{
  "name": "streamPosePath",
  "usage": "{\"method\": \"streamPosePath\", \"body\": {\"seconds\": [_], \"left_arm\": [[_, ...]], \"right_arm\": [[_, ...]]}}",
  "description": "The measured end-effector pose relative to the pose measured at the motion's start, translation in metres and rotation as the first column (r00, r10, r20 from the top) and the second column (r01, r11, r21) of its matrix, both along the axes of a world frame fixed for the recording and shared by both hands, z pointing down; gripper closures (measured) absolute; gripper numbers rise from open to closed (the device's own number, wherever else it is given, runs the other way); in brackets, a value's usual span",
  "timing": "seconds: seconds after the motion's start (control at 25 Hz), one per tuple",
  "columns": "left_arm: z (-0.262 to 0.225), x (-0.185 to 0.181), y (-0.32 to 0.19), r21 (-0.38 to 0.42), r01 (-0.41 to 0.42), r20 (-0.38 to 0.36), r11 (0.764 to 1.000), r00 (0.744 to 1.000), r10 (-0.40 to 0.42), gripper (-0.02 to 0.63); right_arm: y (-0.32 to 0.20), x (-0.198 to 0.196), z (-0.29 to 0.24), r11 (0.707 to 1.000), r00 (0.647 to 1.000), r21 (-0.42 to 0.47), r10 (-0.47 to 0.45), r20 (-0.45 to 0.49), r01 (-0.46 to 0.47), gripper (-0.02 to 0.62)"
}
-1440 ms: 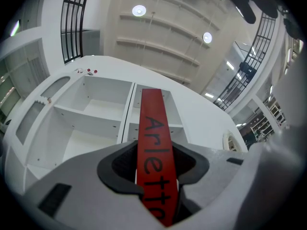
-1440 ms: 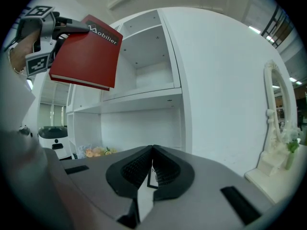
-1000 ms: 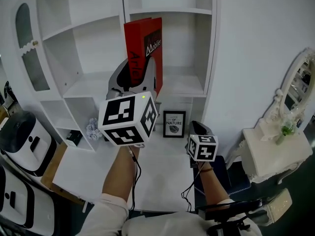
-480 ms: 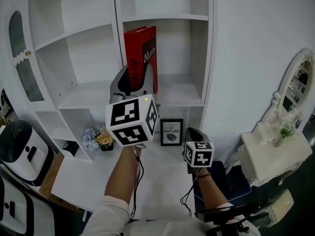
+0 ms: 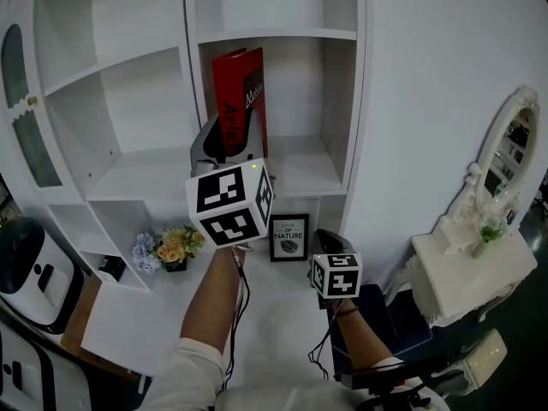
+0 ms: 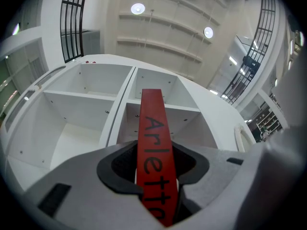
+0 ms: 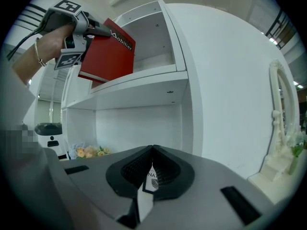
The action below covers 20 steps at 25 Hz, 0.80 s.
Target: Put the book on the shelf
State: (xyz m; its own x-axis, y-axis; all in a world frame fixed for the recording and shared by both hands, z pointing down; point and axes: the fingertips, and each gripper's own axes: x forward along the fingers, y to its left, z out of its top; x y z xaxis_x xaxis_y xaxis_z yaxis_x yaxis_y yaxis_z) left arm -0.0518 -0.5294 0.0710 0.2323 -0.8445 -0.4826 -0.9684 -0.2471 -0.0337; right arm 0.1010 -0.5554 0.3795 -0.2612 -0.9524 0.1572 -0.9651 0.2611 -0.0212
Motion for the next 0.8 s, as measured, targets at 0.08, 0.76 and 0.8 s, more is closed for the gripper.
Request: {"method": "streamPosePath", "body": {"seconds": [0.08,0.76,0.8], "left_arm": [[0.000,0.000,-0.007,-0.003,0.007,-0.003,1.000,1.000,-0.007,0.431],[0.009,0.004,-0.055,-0.041,0.063,-0.007,0.997,0.998,-0.064,0.431],[0.010,0.004,-0.057,-0.042,0.067,-0.007,0.997,0.998,-0.067,0.432]], "right_arm": [[-0.002,-0.001,0.000,1.000,1.000,-0.001,-0.001,0.000,0.001,0.574],[-0.013,0.006,0.014,1.000,1.000,-0.026,0.005,0.016,-0.004,0.574],[-0.013,0.006,0.014,1.000,1.000,-0.027,0.006,0.017,-0.005,0.574]]}}
